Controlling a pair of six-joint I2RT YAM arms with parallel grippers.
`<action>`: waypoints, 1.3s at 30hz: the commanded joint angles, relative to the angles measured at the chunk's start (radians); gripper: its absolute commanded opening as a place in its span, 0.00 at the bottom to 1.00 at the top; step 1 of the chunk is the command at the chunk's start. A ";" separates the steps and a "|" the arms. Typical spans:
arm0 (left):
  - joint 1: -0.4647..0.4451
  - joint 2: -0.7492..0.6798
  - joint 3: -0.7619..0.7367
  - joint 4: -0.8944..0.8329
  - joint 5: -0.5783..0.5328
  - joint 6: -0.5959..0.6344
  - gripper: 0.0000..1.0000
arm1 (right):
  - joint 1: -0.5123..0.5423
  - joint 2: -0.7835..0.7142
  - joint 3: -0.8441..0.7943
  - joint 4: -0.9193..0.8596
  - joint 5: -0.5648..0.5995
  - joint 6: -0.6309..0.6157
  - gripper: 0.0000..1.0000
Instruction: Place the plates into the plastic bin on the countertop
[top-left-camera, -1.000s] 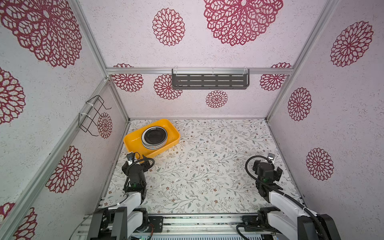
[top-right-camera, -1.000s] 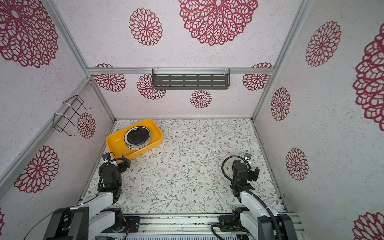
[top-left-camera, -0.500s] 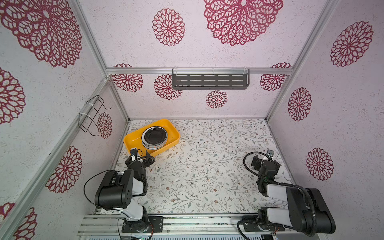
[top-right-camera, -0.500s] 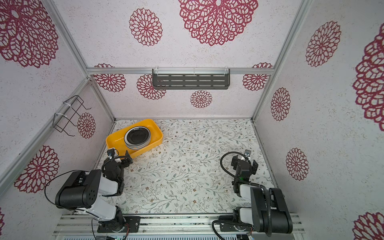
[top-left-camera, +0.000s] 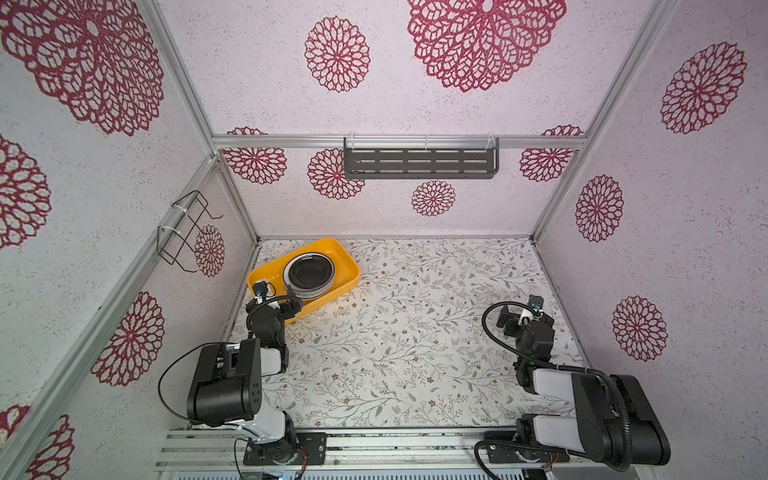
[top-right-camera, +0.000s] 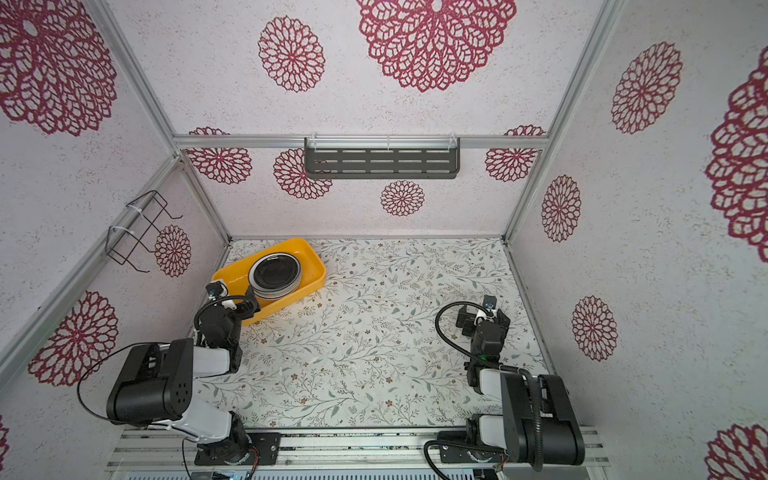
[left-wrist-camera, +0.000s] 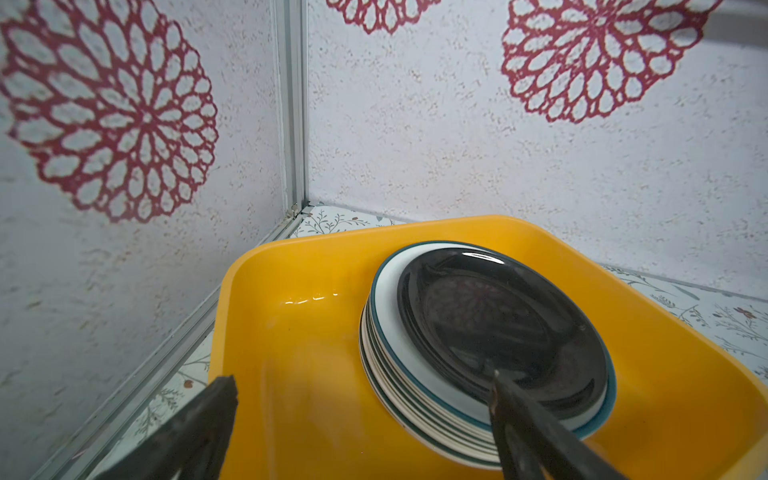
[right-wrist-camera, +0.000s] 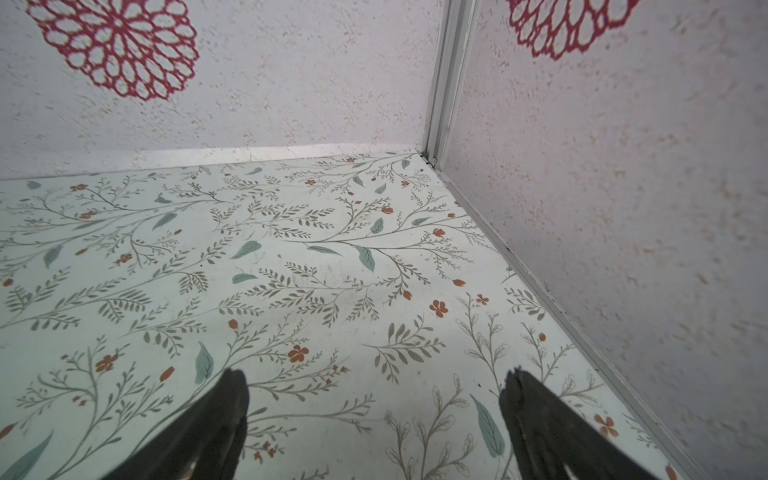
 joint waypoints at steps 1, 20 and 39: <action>0.001 -0.012 0.002 -0.042 0.020 0.009 0.97 | 0.003 0.090 -0.001 0.182 -0.049 0.025 0.99; -0.032 0.000 0.076 -0.180 -0.062 0.027 0.97 | 0.017 0.213 0.082 0.129 -0.039 0.018 0.99; -0.039 -0.008 0.062 -0.160 -0.076 0.032 0.97 | 0.022 0.205 0.065 0.157 -0.017 0.016 0.99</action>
